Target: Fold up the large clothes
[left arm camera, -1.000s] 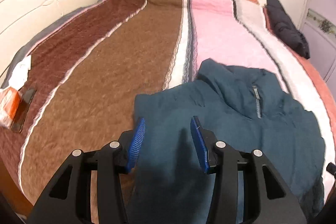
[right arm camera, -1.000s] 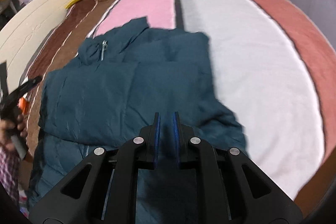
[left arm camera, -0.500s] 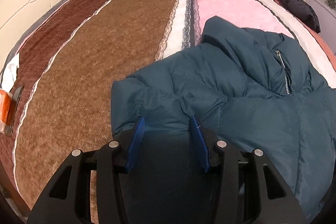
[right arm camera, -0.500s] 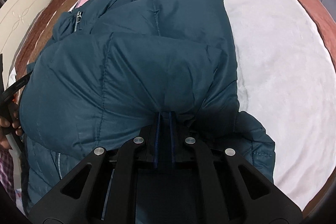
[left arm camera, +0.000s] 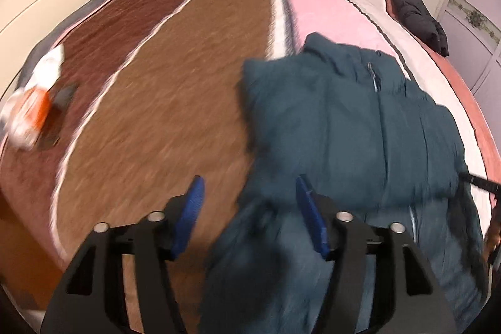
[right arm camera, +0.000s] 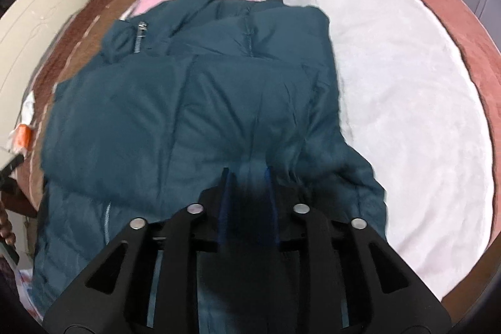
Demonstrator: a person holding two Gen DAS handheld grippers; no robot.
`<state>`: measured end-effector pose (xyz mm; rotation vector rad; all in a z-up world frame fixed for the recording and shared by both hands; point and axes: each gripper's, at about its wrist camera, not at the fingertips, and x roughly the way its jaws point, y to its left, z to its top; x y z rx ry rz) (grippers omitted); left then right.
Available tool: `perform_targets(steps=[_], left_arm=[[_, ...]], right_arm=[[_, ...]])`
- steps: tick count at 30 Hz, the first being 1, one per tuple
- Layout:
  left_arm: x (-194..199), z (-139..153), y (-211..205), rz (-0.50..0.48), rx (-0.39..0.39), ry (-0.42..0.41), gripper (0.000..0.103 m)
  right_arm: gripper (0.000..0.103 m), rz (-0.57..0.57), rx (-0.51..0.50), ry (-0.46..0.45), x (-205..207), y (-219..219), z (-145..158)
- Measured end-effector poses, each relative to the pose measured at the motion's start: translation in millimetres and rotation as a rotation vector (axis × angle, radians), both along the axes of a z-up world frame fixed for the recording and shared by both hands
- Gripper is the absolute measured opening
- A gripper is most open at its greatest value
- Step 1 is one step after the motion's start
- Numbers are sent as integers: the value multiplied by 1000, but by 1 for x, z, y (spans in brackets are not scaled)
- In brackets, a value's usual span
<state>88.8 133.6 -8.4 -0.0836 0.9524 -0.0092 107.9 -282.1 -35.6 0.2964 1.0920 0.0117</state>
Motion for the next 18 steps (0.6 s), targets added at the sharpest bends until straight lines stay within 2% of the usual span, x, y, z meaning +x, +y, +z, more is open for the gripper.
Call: perform_targets(steps=[6,8,10,18], left_arm=[[-76,-4,35,52,-59,52,62],[-96,-9,42,68,-84,80,70],[-120,-15,48,85,-116,111,71],[-190,-37,54,112,-342,231,72]], right_arm=[[31,30,-18,-13,-62,-3,18],[34,31,-32,-1,-87,-5,20],[35,29,-43,17,-111,-9,21],[41,-17,-28,52,-181,-25,23]])
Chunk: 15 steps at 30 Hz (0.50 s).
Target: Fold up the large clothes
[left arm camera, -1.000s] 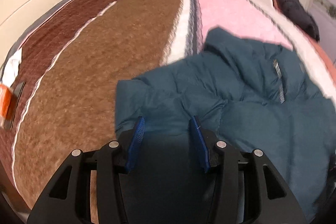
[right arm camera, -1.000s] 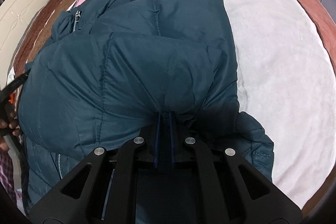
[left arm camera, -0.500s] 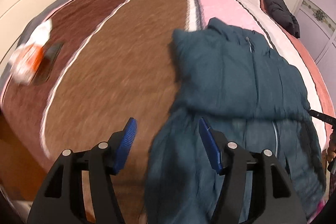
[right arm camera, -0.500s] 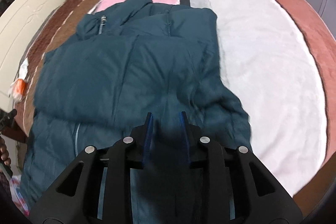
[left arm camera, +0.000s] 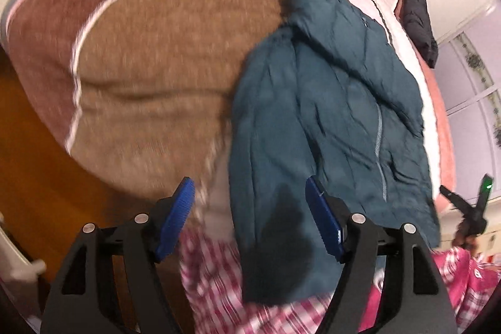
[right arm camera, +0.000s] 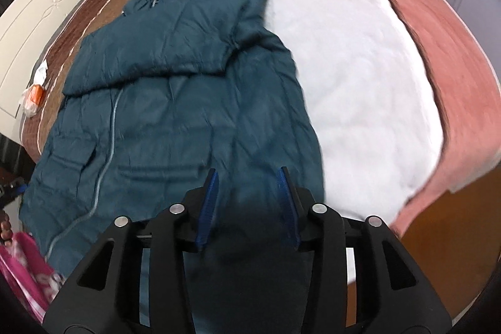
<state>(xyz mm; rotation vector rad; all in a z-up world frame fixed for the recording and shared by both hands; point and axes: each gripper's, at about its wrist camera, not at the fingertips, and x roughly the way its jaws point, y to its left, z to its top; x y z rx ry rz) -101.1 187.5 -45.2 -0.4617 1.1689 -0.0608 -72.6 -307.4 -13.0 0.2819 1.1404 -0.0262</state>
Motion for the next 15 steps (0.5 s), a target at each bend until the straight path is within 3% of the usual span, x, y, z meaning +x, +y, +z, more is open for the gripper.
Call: perform_targets(steps=[7,9,11,15], left_arm=[[-31,-8,-18,-45,-102,2,71],[-33,-6,-24,-65,-119,-20,61],[-31,-3,-30,-90,-80,-30,43],[-30,5,-30,-113,-47,-59,24]], right_arm=[[52,-60,62,-28,-38,-19,5],[52,-86,63,-27,-49,-26,6],[52,-108,84,-22,-59,-34,6],[58,-152,147,-8,-87,-48,0]])
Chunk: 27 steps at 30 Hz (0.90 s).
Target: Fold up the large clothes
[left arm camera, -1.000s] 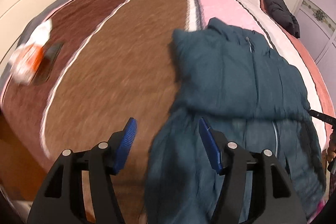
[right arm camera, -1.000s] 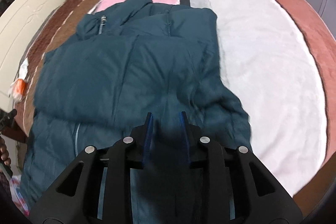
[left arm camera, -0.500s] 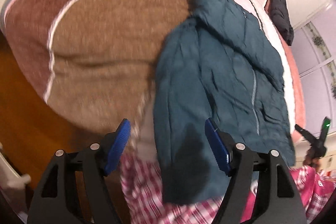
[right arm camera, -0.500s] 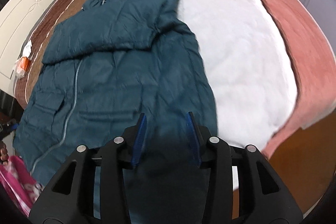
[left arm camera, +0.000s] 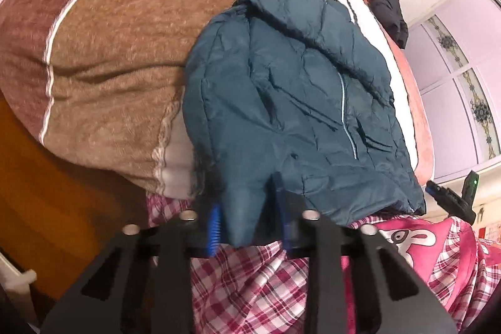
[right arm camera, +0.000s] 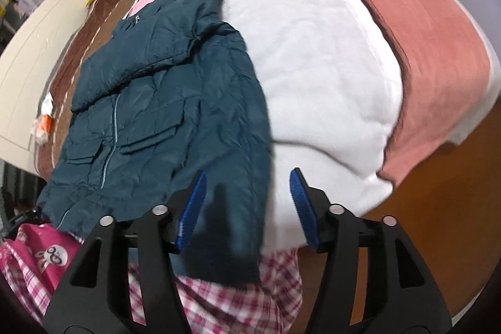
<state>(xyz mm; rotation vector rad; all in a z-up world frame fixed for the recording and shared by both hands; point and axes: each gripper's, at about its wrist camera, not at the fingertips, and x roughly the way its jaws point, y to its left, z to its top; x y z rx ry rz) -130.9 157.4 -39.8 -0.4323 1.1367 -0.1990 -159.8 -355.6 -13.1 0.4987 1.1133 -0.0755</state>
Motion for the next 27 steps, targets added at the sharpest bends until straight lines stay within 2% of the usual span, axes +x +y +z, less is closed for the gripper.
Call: perform_targets(steps=[2,8,14,15,16,18,19,20,27], left_arm=[[1,6,2,6,6,-25,19],[2,12,0,-5,28,-57,15],[3,15,-1,1,21,-75,14],[3,15,-1,2,22,-76,14],[3,15,-1,3,23,-77,14],[2,16,-1,6,22,-78,14],[2,16,-1,10,21,-82,14],[2,17,-1,13,20,-86,13],[8,39,-6,11,33,-157,12]], right_arm=[[59,-7,44,24,-11,-4,-8],[59,1,251,38,-35,-6,-23],[58,20,328,30,-35,1,-29],[55,28,337,27,-33,4,-29],[45,37,342,26,-32,5,-30],[35,51,315,25,-30,9,-28],[25,55,310,21,-29,8,-27],[21,58,305,6,-30,8,-23],[15,58,281,-128,-22,2,16]])
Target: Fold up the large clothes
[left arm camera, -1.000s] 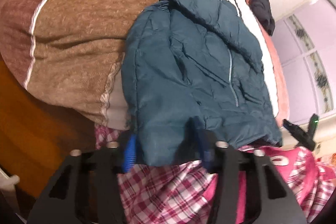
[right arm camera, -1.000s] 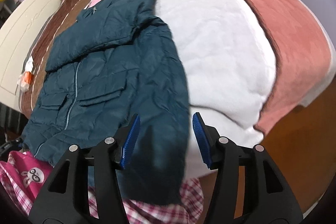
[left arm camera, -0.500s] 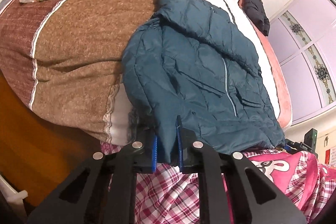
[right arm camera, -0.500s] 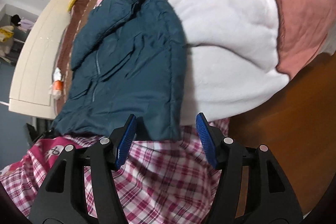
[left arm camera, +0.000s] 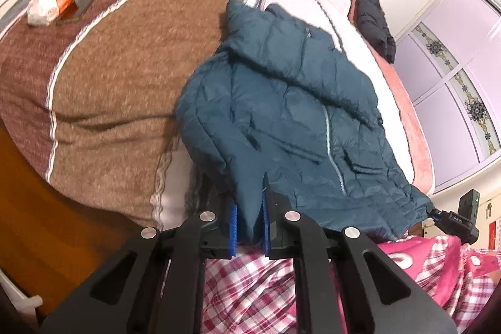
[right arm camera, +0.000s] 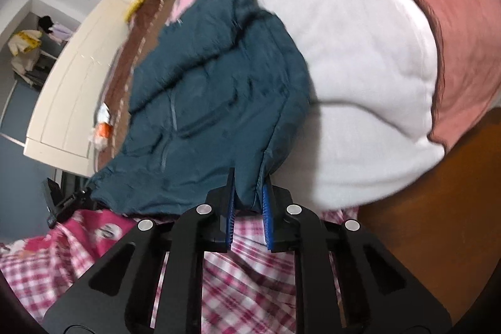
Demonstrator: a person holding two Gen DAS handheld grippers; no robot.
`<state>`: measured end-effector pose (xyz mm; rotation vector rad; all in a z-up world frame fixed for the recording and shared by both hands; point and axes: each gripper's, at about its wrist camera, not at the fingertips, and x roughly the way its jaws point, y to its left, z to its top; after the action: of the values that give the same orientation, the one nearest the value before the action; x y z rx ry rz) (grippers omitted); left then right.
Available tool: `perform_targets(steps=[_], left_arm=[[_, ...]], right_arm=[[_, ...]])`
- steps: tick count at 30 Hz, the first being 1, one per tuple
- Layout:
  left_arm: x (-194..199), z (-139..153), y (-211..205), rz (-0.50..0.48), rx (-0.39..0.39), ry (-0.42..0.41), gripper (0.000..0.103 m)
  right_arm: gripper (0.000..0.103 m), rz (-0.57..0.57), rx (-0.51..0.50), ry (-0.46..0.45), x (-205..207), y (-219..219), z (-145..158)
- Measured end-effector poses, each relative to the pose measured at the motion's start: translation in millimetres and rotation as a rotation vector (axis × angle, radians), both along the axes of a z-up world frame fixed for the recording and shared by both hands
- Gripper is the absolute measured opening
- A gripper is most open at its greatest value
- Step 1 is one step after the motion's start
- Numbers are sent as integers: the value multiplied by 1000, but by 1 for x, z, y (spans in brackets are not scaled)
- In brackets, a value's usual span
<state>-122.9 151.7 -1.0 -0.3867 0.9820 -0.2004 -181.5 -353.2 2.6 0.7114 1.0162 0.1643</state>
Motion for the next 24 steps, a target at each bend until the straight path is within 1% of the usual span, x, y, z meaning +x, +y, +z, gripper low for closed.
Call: perform_targets(steps=[7,10,13,17,20,24], left_arm=[[17,33,-1,8,-1,-82,12],[32,53,0,20,-13,-128,12],[51,70,0,32,-26,-161,12],[83,90,2,41,-38,-189,12],[115,108,3,45,-54,-217,12],[157,126,2,43,-38,-249,12]], right_arm=[[14,-18,-14,-118,28,-4,46],[14,-31,-4,-167,52,-11,70],[14,-32,-12,-190,74,-18,86],[14,-33,-34,-213,117,-27,109],[14,-34,-55,-234,153,-31,125],[14,-47,-70,-258,209,-40,145]])
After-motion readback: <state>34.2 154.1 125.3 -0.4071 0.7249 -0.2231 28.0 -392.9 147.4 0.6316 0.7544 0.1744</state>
